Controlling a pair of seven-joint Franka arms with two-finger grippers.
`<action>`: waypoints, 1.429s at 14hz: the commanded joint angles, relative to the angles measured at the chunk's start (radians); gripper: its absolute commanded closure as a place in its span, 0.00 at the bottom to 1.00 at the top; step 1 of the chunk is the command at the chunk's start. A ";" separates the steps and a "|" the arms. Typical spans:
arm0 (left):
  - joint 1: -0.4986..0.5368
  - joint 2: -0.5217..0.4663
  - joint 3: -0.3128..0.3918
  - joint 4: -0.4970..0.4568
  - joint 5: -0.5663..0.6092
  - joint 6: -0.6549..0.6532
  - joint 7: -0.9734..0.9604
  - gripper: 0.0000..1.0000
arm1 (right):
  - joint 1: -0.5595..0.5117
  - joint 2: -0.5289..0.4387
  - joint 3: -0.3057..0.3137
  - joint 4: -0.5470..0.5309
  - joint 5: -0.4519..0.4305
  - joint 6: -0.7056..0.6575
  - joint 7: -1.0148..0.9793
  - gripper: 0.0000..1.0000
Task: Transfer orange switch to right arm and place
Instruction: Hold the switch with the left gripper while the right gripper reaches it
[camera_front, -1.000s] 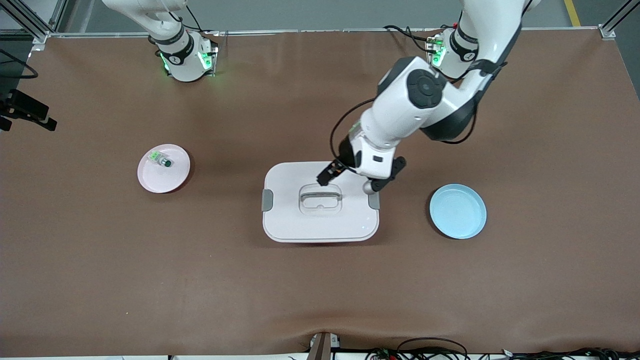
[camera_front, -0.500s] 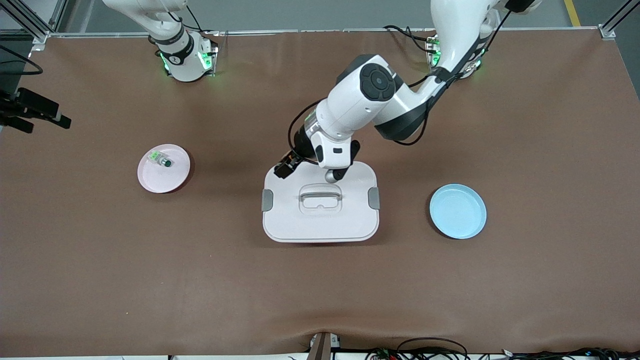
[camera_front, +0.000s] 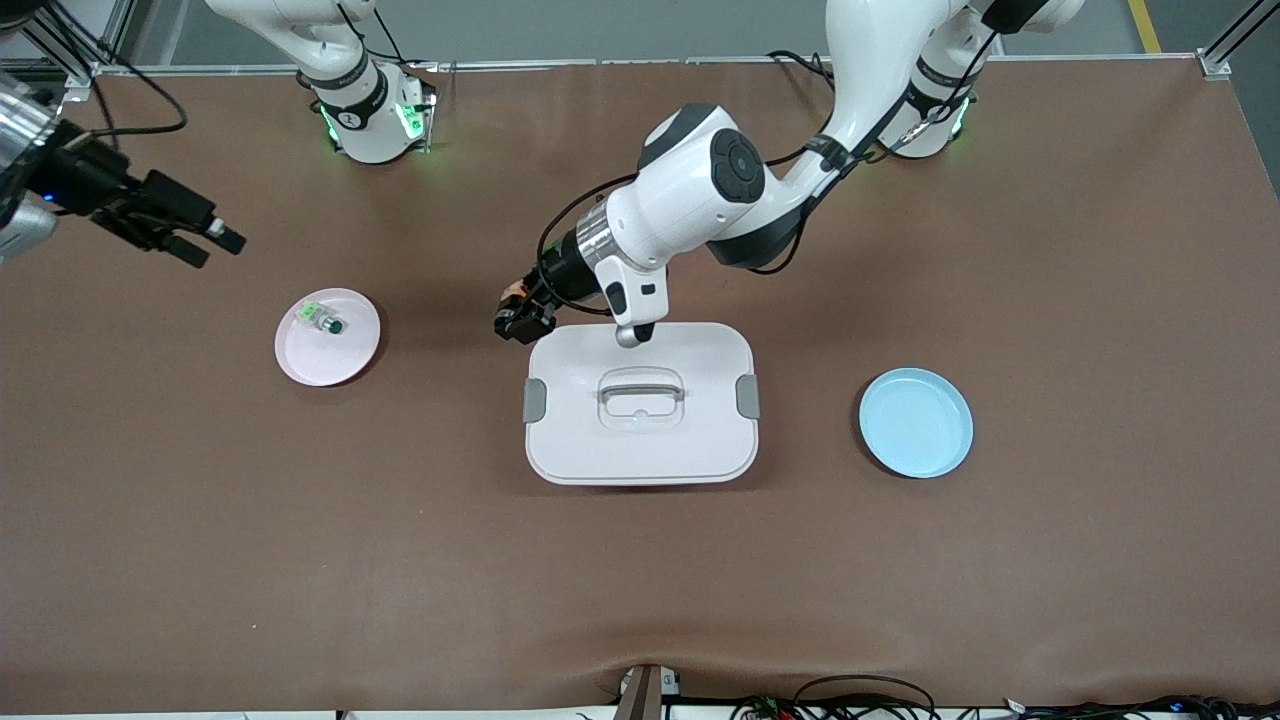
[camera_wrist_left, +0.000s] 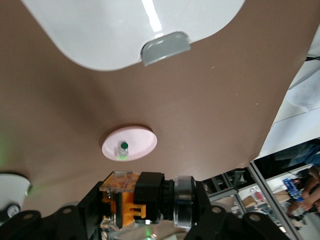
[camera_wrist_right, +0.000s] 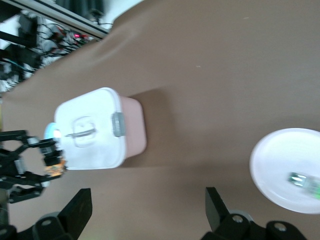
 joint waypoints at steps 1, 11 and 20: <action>-0.010 0.027 0.001 0.042 -0.039 0.014 -0.073 1.00 | 0.071 -0.088 0.036 -0.118 0.078 0.136 0.022 0.00; -0.011 0.047 0.009 0.042 -0.039 0.009 -0.124 1.00 | 0.246 0.108 0.264 -0.109 0.178 0.538 0.154 0.00; -0.005 0.051 0.012 0.048 -0.037 0.009 -0.124 1.00 | 0.309 0.326 0.264 0.029 0.178 0.609 0.163 0.00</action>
